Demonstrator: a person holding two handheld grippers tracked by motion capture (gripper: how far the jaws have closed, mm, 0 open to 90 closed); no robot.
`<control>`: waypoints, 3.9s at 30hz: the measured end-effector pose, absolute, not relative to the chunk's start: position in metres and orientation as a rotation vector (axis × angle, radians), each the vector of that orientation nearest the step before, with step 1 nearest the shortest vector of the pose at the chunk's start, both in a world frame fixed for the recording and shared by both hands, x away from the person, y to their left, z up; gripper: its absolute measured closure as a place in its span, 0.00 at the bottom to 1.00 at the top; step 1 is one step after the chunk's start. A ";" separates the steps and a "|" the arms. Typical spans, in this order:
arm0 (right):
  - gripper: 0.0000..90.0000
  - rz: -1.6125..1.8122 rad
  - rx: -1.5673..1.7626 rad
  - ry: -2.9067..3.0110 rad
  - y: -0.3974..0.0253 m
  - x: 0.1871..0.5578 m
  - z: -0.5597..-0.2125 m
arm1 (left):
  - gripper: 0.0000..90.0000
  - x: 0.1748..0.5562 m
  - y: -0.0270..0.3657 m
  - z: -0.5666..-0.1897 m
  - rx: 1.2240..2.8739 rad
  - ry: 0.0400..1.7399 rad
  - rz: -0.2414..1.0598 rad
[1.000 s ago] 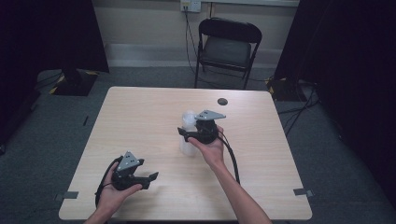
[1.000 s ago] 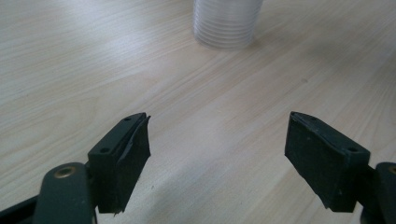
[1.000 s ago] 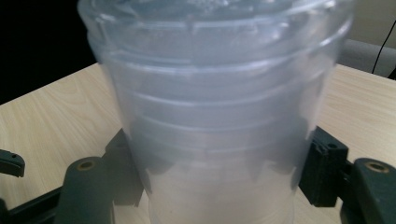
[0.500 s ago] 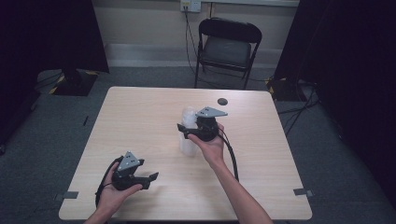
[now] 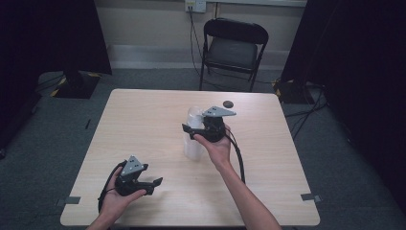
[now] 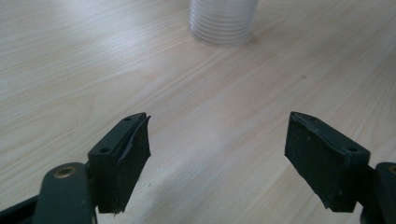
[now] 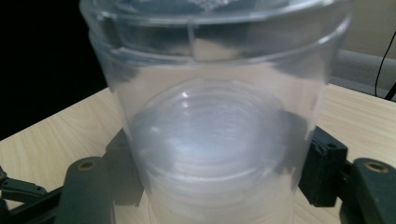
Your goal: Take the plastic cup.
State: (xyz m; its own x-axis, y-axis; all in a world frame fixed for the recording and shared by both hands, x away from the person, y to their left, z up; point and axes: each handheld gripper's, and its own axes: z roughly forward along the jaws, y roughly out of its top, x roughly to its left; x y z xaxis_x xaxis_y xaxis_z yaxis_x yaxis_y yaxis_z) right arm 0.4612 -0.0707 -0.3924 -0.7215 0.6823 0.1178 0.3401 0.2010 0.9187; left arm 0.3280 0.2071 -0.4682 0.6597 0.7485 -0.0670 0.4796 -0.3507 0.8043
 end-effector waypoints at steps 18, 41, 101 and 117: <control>0.35 1.588 0.949 2.151 -0.074 0.463 -0.376 | 0.24 0.328 0.205 -0.469 2.022 0.956 0.404; 0.38 1.632 0.955 2.133 -0.079 0.461 -0.355 | 0.24 0.329 0.206 -0.469 2.014 0.958 0.418; 0.40 1.719 1.059 2.056 -0.159 0.403 -0.357 | 0.25 0.325 0.201 -0.456 1.772 0.960 0.377; 0.40 1.738 1.129 2.120 -0.159 0.382 -0.384 | 0.31 0.330 0.185 -0.438 1.759 0.855 0.427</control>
State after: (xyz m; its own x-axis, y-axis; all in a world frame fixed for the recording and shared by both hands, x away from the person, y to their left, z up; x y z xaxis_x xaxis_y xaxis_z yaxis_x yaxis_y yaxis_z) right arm 0.3823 -0.1586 -0.3841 -0.6966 0.6434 0.3173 0.4373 0.0302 0.8988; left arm 0.3302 0.1847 -0.4378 0.6767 0.7261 -0.1222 0.3383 -0.1591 0.9275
